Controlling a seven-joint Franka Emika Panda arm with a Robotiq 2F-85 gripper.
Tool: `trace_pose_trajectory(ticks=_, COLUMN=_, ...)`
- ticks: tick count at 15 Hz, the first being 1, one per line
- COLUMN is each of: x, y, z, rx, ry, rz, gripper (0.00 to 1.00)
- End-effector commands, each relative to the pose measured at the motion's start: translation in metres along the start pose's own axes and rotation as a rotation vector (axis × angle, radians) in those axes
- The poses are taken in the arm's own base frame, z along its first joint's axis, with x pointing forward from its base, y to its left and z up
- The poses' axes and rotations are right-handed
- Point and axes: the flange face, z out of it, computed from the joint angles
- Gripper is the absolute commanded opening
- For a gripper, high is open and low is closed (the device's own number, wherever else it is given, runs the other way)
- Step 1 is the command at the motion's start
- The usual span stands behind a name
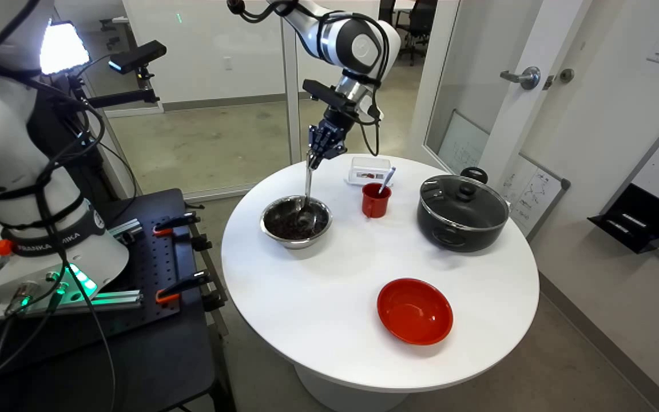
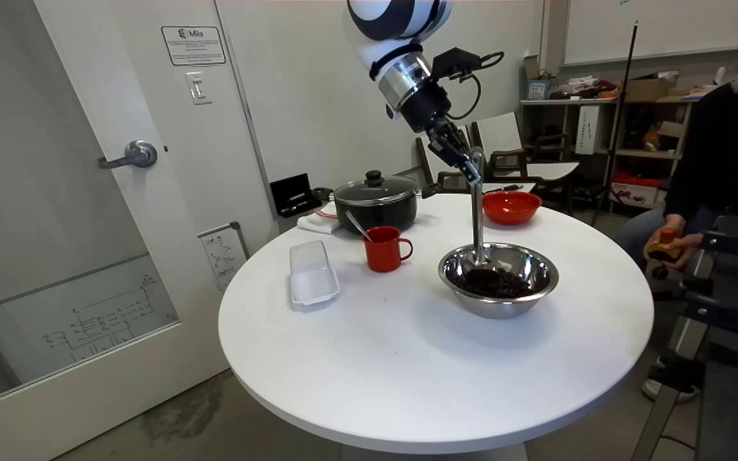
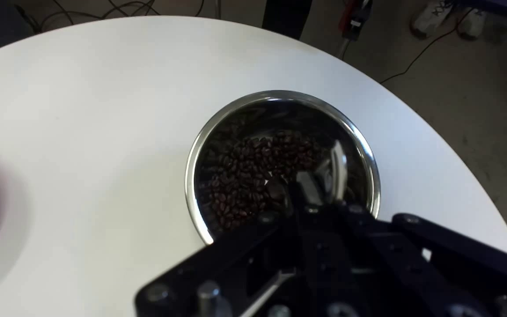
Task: Pick the spoon in the red bowl and stir the contents in the silver bowl, then put the spoon back in the red bowl
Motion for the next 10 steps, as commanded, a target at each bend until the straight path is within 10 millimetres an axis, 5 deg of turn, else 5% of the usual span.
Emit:
trace_pose_trajectory(ticks=1, x=-0.001, y=-0.001, z=0.005, rx=0.094, ry=-0.028, rz=-0.09, gripper=0.01)
trace_pose_trajectory(ticks=10, x=-0.003, y=0.007, z=0.024, rx=-0.001, ry=-0.139, rz=0.032, gripper=0.01)
